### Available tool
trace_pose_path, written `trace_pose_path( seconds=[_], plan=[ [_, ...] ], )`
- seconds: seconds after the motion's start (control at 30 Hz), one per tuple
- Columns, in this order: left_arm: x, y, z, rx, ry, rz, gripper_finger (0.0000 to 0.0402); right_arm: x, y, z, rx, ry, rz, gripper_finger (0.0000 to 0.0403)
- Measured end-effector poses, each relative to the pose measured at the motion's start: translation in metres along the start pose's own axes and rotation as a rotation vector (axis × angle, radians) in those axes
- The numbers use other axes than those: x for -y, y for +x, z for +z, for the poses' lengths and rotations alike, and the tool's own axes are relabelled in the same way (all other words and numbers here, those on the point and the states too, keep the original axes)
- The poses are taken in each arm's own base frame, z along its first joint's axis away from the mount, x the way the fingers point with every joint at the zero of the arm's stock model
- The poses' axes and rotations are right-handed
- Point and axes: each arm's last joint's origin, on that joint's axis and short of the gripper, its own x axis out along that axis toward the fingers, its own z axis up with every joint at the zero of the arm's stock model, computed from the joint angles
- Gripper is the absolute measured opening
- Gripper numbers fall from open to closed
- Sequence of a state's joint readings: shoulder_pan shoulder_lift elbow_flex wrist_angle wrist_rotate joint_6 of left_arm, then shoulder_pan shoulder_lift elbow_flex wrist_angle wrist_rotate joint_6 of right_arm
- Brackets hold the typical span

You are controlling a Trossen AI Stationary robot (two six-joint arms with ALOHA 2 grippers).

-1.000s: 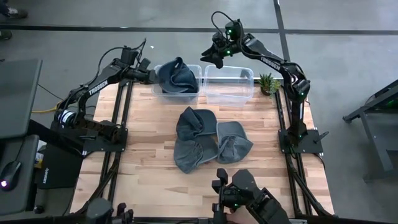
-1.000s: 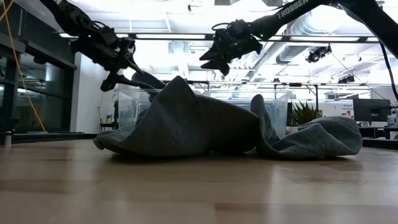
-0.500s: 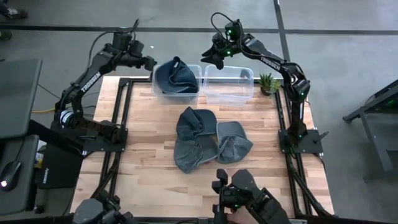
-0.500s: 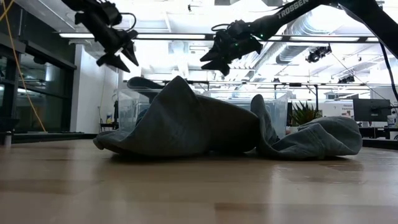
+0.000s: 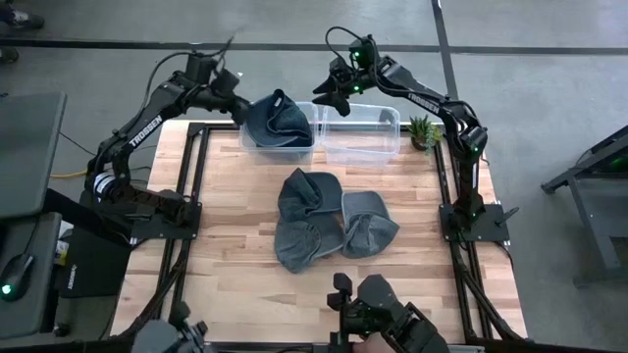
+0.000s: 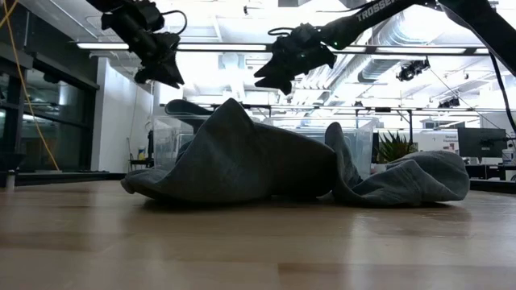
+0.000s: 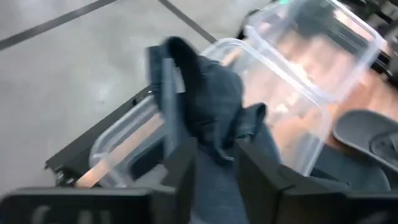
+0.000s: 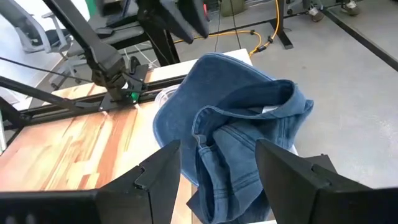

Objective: Pick and place caps into container
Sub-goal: Put the bottom dark blue cap into the left transparent container

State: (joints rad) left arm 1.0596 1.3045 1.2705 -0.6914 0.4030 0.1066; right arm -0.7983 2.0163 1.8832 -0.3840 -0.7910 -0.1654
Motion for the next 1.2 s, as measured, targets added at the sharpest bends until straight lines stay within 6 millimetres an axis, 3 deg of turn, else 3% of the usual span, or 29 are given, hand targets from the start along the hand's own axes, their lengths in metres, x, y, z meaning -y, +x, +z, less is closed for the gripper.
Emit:
trace_pose_path(
  seconds=[0.17, 0.67, 0.77, 0.97, 1.2],
  plan=[
    [0.02, 0.007, 0.001, -0.017, 0.123, -0.035, 0.001, -0.001, 0.001, 0.0, -0.001, 0.0, 0.001, 0.02],
    [0.07, 0.033, -0.015, -0.114, 0.319, 0.251, 0.0001, -0.001, 0.001, -0.001, -0.012, 0.01, 0.0, 0.02],
    [0.073, 0.039, -0.023, -0.104, 0.214, 0.343, 0.0001, -0.001, 0.001, -0.001, -0.013, 0.019, -0.005, 0.02],
    [0.07, 0.059, -0.032, -0.099, -0.038, 0.365, 0.0, 0.002, 0.0, -0.002, -0.029, 0.025, -0.103, 0.02],
    [0.065, 0.089, -0.033, -0.091, -0.108, 0.43, 0.0, 0.002, 0.0, -0.003, -0.047, 0.04, -0.127, 0.02]
  ],
)
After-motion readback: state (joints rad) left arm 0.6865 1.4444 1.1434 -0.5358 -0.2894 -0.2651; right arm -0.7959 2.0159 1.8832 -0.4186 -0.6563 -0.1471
